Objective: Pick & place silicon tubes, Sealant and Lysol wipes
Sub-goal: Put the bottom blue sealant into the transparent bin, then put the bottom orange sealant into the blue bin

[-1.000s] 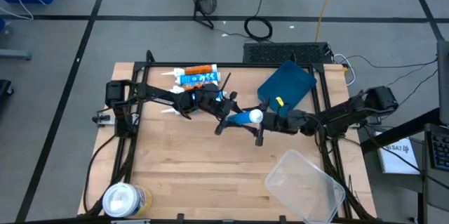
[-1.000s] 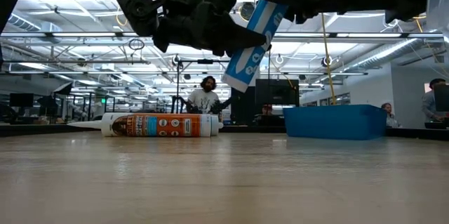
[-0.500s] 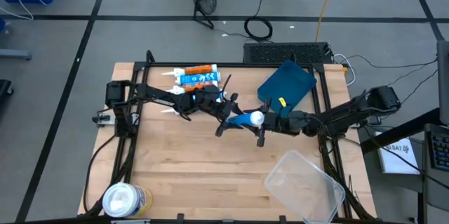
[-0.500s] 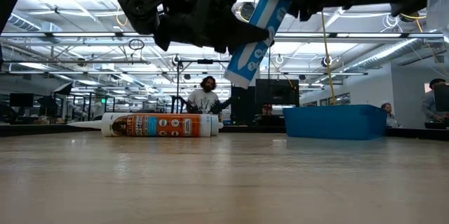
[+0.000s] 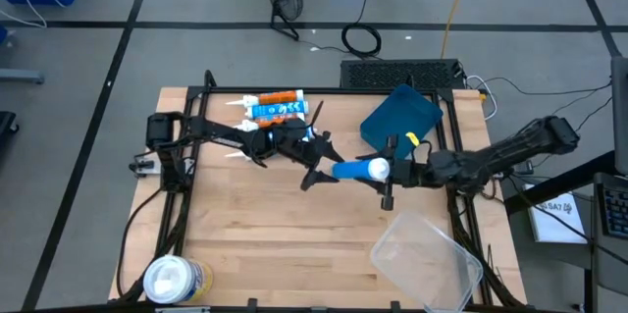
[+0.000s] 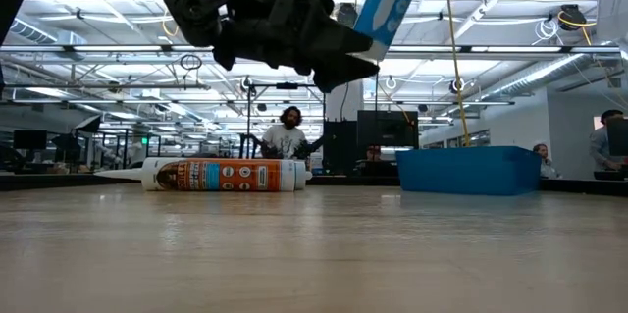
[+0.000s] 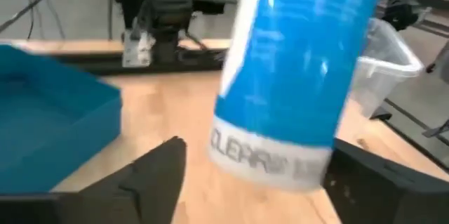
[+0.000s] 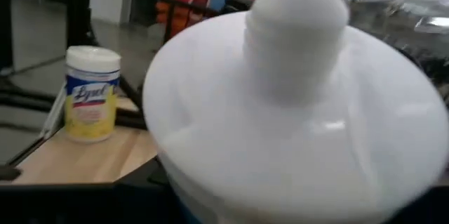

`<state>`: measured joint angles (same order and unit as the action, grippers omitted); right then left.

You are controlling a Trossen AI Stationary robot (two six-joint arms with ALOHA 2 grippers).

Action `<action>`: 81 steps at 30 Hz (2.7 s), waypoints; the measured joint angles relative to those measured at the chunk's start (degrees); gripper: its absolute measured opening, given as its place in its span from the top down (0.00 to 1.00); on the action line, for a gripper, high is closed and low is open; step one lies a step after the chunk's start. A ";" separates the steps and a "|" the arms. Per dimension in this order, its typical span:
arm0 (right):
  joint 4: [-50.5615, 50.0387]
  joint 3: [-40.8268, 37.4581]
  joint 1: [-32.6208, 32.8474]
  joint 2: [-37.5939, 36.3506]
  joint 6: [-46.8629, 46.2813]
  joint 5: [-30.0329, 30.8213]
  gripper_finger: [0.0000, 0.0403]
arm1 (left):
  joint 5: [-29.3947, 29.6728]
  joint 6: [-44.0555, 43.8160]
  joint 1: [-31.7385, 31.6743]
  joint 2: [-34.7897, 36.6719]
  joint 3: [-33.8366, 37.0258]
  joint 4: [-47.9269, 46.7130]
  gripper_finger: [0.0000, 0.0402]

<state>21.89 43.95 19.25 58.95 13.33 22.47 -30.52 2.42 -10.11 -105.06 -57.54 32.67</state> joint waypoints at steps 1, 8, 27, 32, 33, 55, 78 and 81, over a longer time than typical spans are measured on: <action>-4.30 3.25 1.40 0.35 0.11 0.88 0.51 | -0.28 0.00 0.00 0.00 0.00 0.20 0.31; -39.61 29.06 10.07 8.37 -15.62 5.43 0.51 | 0.88 0.22 -0.14 -0.07 0.01 -0.07 0.44; -95.87 51.23 20.23 26.92 -85.87 -10.81 0.51 | 0.59 0.25 -0.13 -0.11 0.02 0.68 0.43; -101.23 51.20 20.28 29.84 -91.89 -18.25 0.51 | 0.63 0.25 -0.15 -0.11 0.02 0.61 0.44; -101.71 50.95 20.30 30.29 -92.05 -18.49 0.51 | 0.61 0.25 -0.15 -0.11 0.02 0.64 0.45; -101.26 35.11 20.18 31.11 -101.37 -33.04 0.51 | 0.61 0.25 -0.15 -0.13 0.02 0.57 0.44; -92.23 34.37 20.08 28.34 -103.43 -27.42 0.03 | 0.61 0.25 -0.15 -0.13 0.02 0.57 0.41; -87.74 34.37 20.10 26.36 -100.75 -23.05 0.03 | 0.61 0.27 -0.15 -0.15 0.02 0.57 0.43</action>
<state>-65.85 78.32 39.35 85.31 -87.42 -0.58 -29.91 2.70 -10.26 -105.21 -57.52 33.23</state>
